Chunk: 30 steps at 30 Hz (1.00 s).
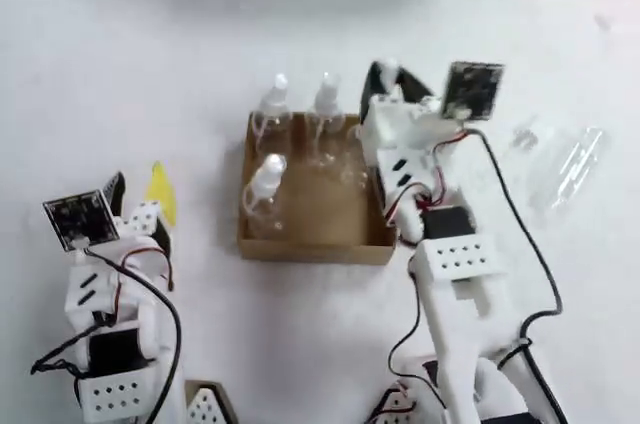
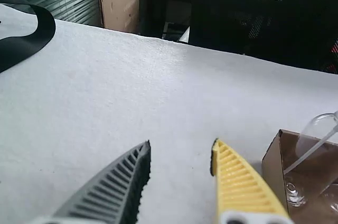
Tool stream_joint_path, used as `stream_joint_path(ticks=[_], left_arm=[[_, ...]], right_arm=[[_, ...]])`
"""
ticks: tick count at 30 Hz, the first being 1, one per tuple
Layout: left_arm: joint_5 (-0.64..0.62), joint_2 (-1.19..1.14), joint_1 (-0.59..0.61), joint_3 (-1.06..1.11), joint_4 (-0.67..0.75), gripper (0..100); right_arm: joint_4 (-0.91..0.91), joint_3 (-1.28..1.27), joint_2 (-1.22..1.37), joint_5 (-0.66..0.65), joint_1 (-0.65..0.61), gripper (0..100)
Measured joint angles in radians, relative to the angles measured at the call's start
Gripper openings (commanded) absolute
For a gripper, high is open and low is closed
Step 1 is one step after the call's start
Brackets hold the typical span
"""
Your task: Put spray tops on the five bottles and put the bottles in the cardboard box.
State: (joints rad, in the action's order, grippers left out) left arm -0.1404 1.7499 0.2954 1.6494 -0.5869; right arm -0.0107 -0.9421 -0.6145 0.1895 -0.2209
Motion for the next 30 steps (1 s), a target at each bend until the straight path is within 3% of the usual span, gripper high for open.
stream_joint_path(ticks=[12, 23, 30], left_arm=[[0.038, 0.000, -0.020, 0.000, 0.000, 18], [0.038, 0.000, -0.026, 0.000, 0.000, 18], [0.038, 0.000, -0.026, 0.000, 0.000, 18]], right_arm=[[0.081, -0.107, 0.000, -0.032, -0.015, 1.6], [0.341, -0.279, 0.000, -0.146, -0.020, 1.8], [0.367, -0.285, 0.005, -0.152, -0.020, 1.7]])
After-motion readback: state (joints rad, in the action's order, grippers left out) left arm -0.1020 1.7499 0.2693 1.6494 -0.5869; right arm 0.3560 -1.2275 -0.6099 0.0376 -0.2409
